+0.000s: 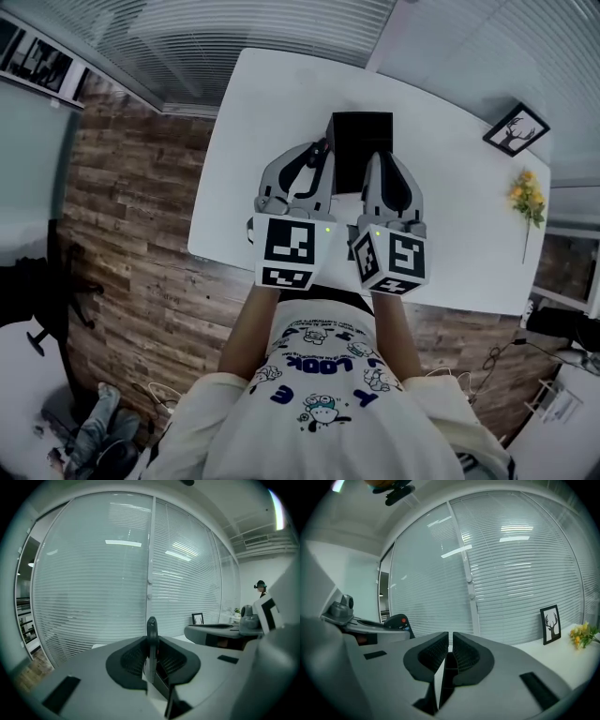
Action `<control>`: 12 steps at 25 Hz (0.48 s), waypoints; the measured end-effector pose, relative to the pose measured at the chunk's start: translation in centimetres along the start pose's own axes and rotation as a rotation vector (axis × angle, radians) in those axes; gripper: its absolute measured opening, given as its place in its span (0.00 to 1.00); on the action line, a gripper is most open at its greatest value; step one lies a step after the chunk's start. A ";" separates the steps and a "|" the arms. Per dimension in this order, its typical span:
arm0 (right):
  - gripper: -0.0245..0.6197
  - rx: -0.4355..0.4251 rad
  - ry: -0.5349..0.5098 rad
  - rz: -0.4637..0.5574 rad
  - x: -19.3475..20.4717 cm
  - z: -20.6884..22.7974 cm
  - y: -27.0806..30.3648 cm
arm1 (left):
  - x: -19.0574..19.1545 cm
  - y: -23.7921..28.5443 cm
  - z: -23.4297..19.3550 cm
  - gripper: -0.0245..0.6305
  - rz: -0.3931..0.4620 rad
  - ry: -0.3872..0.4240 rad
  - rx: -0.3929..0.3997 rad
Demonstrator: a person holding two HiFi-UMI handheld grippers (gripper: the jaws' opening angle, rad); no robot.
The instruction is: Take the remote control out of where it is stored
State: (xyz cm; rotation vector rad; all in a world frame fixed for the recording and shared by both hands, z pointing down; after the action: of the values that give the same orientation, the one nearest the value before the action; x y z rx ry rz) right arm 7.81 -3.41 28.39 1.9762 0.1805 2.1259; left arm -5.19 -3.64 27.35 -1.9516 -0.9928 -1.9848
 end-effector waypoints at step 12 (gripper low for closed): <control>0.11 -0.032 -0.031 0.026 -0.9 -1.9 -0.2 | 0.4 -2.5 -2.3 0.14 0.013 -0.026 -0.077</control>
State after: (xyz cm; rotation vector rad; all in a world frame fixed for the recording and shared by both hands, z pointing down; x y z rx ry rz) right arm 5.98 -3.32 27.30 2.0029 0.1155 2.0985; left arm -8.57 -2.93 27.10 -2.0227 -0.9204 -2.0253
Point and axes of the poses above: the fingertips, and each gripper's own axes: y forward along the fingers, z to its right, x out of its underside, the point moved 6 cm from there along -y, backward along the fingers, and after that the axes turned 11 degrees about x, right-handed, at the moved point
